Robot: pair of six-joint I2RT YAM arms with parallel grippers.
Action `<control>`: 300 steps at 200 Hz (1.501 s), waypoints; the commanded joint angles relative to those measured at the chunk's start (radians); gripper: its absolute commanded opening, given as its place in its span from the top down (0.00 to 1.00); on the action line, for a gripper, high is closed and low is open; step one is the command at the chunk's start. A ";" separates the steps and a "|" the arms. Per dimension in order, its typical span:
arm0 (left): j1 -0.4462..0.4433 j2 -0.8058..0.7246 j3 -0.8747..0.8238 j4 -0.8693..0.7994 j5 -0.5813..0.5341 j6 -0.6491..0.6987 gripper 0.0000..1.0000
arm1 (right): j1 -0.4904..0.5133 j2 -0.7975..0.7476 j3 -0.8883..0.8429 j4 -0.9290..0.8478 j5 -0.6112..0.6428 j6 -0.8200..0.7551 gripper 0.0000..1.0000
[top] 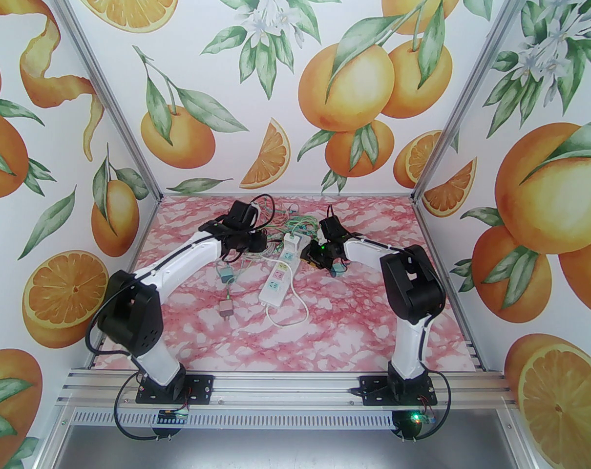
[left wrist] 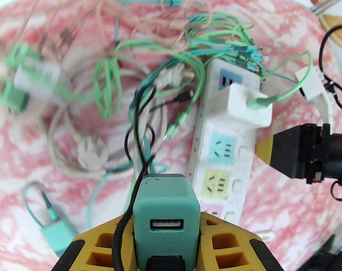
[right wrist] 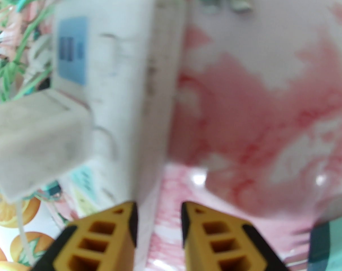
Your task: Pull the plug off the socket
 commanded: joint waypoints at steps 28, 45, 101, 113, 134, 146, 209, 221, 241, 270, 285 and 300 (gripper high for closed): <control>0.077 -0.149 -0.216 0.210 0.204 -0.154 0.86 | 0.007 -0.030 -0.028 -0.033 0.027 -0.001 0.67; 0.098 -0.177 -0.281 0.251 0.258 -0.173 0.86 | 0.010 -0.032 -0.032 -0.032 0.029 -0.001 0.67; 0.103 -0.211 -0.395 0.162 0.205 -0.083 0.81 | 0.016 -0.040 -0.052 -0.022 0.029 0.002 0.67; 0.101 -0.200 -0.405 0.140 0.198 -0.060 0.80 | 0.017 -0.041 -0.055 -0.022 0.029 0.001 0.67; 0.099 -0.182 -0.419 0.122 0.180 -0.034 0.79 | 0.020 -0.042 -0.055 -0.022 0.027 0.002 0.67; 0.098 -0.176 -0.421 0.115 0.175 -0.021 0.76 | 0.021 -0.042 -0.052 -0.022 0.025 0.002 0.67; 0.083 -0.179 -0.353 0.024 0.138 0.040 0.37 | 0.022 -0.058 -0.038 -0.009 0.022 0.000 0.67; 0.083 -0.191 -0.323 -0.002 0.122 0.049 0.31 | 0.022 -0.061 -0.034 -0.008 0.018 0.000 0.67; 0.080 -0.198 -0.261 -0.029 0.116 0.065 0.30 | 0.021 -0.067 -0.029 0.006 0.011 0.001 0.67; 0.057 -0.176 -0.162 -0.031 0.091 0.075 0.30 | 0.015 -0.079 -0.014 0.024 0.012 0.009 0.67; 0.031 -0.150 -0.119 -0.003 0.072 0.081 0.30 | 0.008 -0.081 -0.010 0.035 0.018 0.017 0.67; 0.000 -0.108 -0.075 0.025 0.050 0.083 0.30 | -0.003 -0.079 -0.013 0.055 0.015 0.033 0.67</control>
